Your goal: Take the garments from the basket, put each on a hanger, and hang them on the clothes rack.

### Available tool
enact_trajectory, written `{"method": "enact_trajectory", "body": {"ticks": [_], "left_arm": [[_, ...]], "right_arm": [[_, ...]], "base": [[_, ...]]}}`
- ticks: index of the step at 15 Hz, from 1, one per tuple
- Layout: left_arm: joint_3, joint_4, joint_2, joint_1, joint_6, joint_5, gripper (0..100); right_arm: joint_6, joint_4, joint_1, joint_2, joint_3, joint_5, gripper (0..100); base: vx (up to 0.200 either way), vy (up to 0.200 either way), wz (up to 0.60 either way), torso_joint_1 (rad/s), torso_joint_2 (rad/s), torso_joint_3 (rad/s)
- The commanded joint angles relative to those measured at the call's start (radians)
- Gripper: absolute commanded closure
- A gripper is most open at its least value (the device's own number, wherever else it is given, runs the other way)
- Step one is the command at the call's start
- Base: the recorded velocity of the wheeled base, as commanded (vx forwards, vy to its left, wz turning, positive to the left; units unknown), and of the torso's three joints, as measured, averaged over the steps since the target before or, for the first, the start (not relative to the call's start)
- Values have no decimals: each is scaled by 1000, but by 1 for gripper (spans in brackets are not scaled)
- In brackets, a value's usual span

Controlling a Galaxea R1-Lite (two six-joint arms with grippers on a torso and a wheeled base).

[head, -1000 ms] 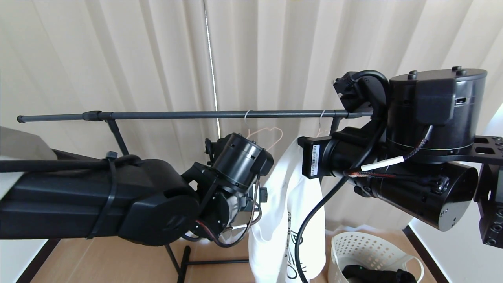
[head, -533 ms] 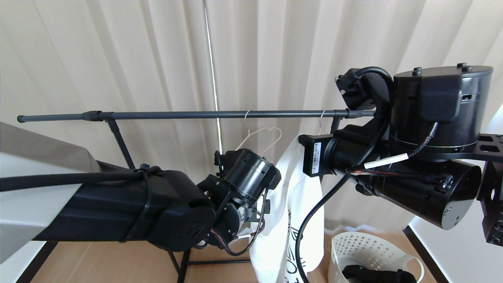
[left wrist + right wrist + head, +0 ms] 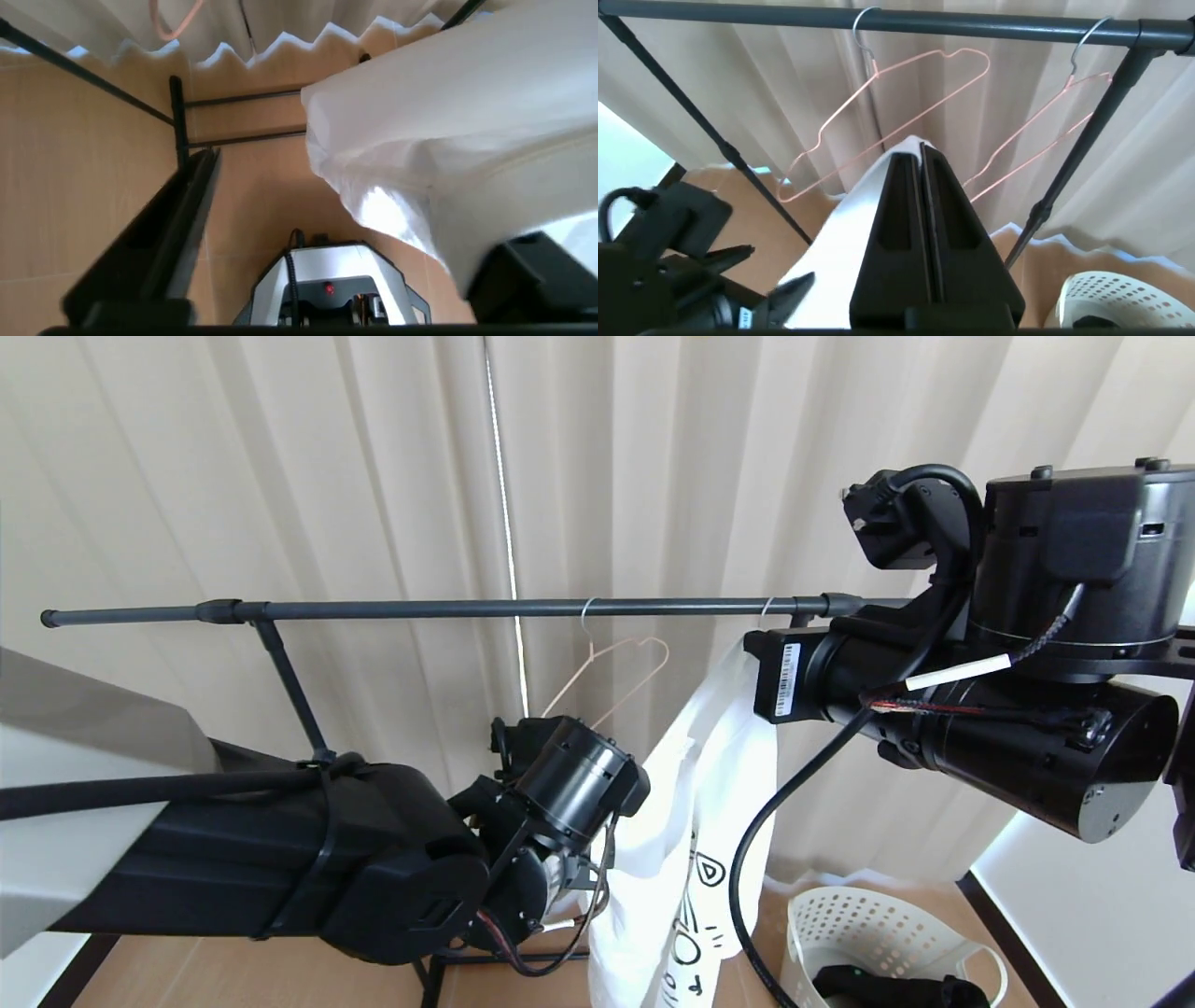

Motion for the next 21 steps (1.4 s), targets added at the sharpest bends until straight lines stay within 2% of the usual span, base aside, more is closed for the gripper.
{"method": "enact_trajectory", "body": {"ticks": [1,4,10,11,13,15,19,21], "left_arm": [[11,6,-68,-2,1,5,100],[16,9,-130,-7,18,5,100],[-27,9,-237,25,134,5,100],[-40,9,-239,34,145,5,100],[-50,9,-274,44,202,5,100],[-52,3,-296,44,246,5,100],[-40,3,-300,44,245,5,100],[-44,3,-299,44,246,5,100]], "right_arm": [[-1,-1,-7,-1,1,0,100],[-28,-1,-42,11,7,-2,100],[-145,-1,-57,13,85,-3,100],[-157,-1,-57,6,94,-15,100],[-237,-1,-54,-4,122,-101,100],[-252,-3,-54,5,130,-109,100],[-251,-6,-54,5,131,-111,100],[-254,-49,-54,8,136,-112,100]], "base": [[0,0,0,0,0,0],[0,0,0,0,0,0],[0,0,0,0,0,0],[0,0,0,0,0,0],[0,0,0,0,0,0],[0,0,0,0,0,0],[0,0,0,0,0,0],[0,0,0,0,0,0]]}}
